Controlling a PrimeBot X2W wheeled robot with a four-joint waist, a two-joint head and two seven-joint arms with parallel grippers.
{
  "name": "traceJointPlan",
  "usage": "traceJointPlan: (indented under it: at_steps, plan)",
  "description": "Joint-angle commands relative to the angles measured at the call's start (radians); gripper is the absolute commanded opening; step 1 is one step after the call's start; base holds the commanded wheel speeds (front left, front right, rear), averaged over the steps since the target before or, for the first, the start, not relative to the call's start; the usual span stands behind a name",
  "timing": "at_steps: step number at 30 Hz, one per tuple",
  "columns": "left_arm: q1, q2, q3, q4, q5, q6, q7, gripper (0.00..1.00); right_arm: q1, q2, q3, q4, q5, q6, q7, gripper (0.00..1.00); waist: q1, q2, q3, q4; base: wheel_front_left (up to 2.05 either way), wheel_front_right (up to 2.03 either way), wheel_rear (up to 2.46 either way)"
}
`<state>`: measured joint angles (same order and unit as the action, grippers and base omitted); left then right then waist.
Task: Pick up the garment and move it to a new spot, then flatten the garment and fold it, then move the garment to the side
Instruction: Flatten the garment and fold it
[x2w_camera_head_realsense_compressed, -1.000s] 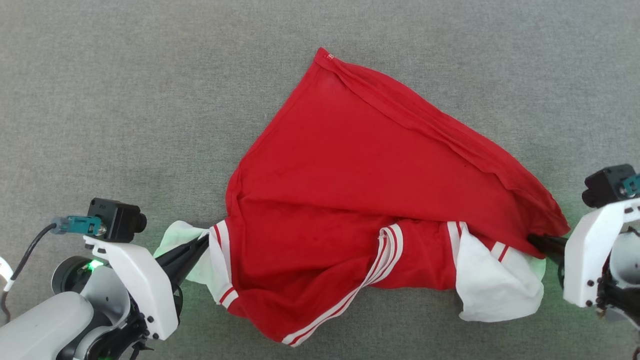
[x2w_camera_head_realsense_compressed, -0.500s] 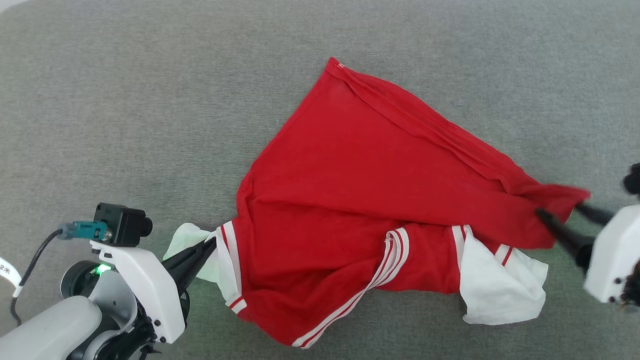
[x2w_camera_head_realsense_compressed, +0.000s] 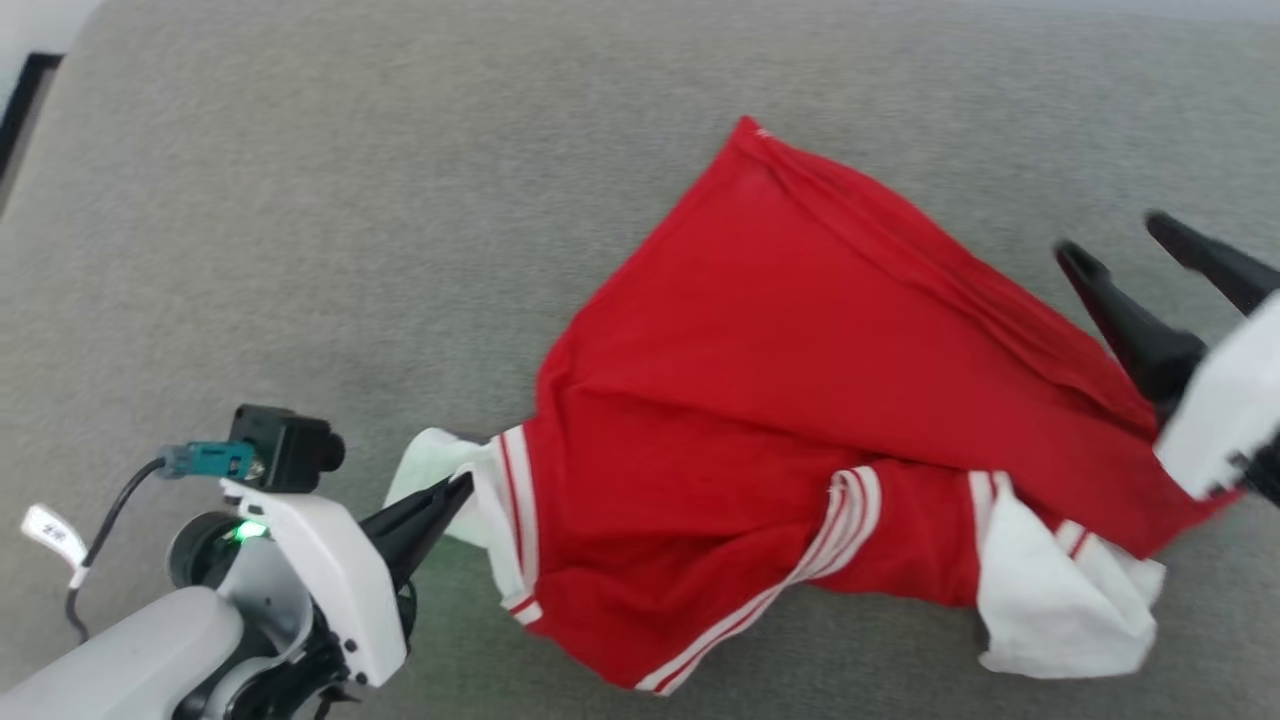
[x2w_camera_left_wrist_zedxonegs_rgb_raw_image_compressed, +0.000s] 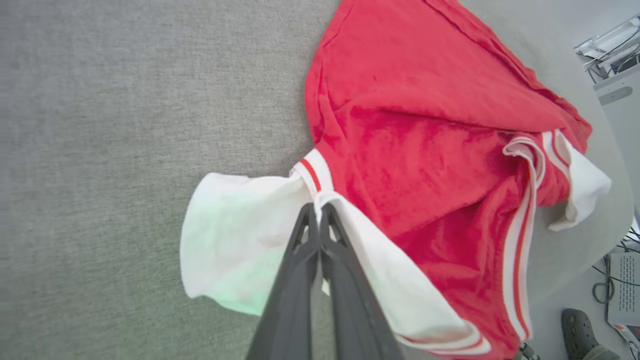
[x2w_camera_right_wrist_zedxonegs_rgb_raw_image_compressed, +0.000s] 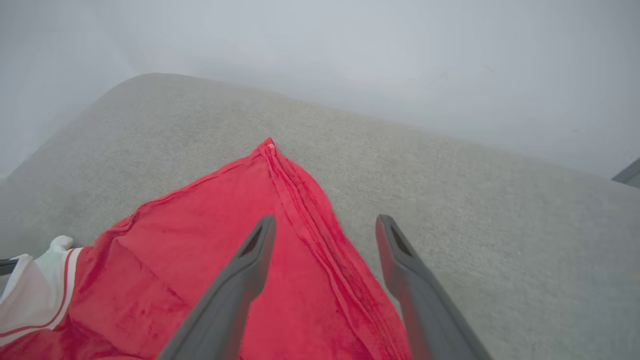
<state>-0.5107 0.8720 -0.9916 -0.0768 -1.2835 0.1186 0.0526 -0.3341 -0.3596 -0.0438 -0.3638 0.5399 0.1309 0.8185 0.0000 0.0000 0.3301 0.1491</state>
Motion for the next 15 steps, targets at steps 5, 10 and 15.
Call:
traceJointPlan:
  at_steps: [5, 10, 15]
  plan:
    - [-0.048, -0.052, -0.017, 0.031, 0.035, -0.036, 0.01, 0.0, -0.169, -0.027, 0.113, 0.139, -0.004, 0.0, -0.057, 1.0, 0.0, 0.0, 0.032, 0.091, 0.0, 0.0, 0.0]
    - [-0.085, -0.11, -0.034, 0.073, 0.055, -0.07, 0.017, 0.0, -0.322, -0.069, 0.215, 0.307, 0.003, 0.0, -0.085, 1.0, 0.0, 0.0, 0.057, 0.161, 0.0, 0.0, 0.0]
    - [-0.122, -0.169, -0.051, 0.116, 0.077, -0.106, 0.023, 0.0, -0.449, -0.114, 0.319, 0.51, 0.019, 0.0, -0.075, 1.0, 0.0, 0.0, 0.08, 0.222, 0.0, 0.0, 0.0]
